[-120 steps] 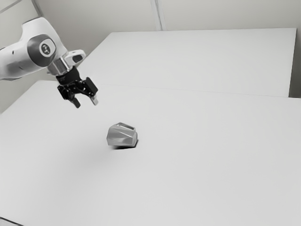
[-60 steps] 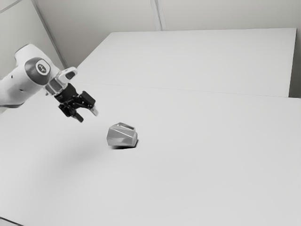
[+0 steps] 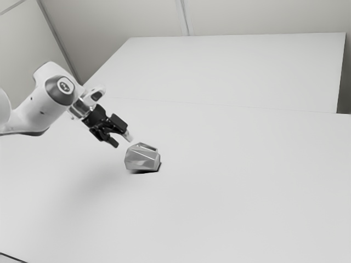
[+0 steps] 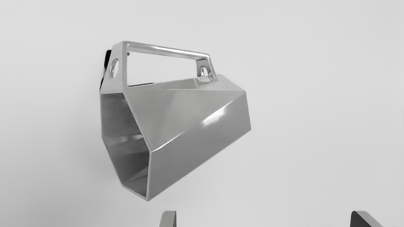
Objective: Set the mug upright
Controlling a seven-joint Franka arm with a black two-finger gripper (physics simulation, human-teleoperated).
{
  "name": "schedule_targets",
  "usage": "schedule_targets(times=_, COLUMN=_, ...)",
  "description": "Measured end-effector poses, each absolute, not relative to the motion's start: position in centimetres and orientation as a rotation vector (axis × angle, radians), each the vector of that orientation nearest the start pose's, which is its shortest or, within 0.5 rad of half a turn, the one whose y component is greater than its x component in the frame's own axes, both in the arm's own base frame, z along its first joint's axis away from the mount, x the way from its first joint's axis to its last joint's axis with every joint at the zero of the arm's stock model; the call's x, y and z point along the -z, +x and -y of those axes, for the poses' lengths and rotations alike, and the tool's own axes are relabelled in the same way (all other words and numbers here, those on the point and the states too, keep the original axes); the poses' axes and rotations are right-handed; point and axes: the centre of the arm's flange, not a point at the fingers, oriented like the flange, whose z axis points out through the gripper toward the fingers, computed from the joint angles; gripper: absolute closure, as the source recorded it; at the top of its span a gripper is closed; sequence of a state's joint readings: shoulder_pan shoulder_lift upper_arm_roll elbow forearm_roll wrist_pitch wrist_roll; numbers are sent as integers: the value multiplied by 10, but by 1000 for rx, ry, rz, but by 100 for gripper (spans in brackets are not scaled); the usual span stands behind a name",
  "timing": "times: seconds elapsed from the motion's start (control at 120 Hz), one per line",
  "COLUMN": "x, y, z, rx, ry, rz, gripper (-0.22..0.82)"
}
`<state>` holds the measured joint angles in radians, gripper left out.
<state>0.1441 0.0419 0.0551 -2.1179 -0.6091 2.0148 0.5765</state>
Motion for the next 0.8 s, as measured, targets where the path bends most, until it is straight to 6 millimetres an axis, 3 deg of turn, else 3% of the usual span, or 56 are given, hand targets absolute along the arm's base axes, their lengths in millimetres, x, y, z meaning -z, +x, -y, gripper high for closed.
schedule_targets(times=0.25, x=-374, y=529, z=-109, rx=-142, ry=2544, rz=44, gripper=0)
schedule_targets(times=0.8, x=-334, y=535, z=-106, rx=-153, ry=2390, rz=43, gripper=0)
